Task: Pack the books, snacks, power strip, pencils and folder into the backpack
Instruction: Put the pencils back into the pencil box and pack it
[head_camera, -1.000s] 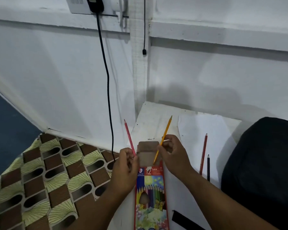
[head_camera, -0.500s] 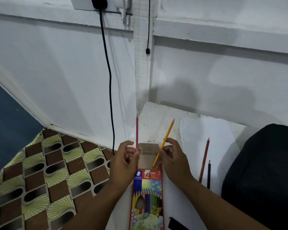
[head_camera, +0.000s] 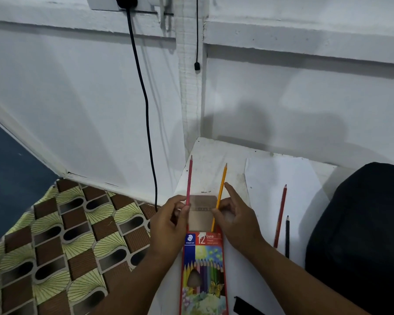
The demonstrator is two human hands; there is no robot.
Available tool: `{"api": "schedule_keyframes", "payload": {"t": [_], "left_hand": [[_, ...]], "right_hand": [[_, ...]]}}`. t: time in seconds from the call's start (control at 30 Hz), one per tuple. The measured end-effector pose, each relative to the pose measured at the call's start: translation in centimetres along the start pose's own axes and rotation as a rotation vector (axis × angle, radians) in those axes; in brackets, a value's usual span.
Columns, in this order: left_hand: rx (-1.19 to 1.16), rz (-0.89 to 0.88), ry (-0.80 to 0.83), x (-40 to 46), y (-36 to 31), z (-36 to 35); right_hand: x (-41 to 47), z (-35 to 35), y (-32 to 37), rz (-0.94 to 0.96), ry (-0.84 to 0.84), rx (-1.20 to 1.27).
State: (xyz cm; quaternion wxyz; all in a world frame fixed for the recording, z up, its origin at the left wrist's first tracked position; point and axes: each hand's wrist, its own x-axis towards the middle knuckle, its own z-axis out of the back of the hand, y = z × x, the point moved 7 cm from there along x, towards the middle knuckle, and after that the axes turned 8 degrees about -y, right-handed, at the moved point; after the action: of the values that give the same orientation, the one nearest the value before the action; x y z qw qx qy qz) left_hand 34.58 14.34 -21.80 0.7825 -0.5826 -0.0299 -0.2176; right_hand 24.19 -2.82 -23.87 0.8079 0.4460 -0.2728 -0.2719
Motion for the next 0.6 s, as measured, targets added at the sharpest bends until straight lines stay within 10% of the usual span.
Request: {"api": "schedule_keyframes", "payload": {"t": [0.6], "left_hand": [[0.314, -0.262, 0.135, 0.4, -0.4, -2.1]], "right_hand": [[-0.4, 0.0, 0.1, 0.178, -0.023, -0.143]]}}
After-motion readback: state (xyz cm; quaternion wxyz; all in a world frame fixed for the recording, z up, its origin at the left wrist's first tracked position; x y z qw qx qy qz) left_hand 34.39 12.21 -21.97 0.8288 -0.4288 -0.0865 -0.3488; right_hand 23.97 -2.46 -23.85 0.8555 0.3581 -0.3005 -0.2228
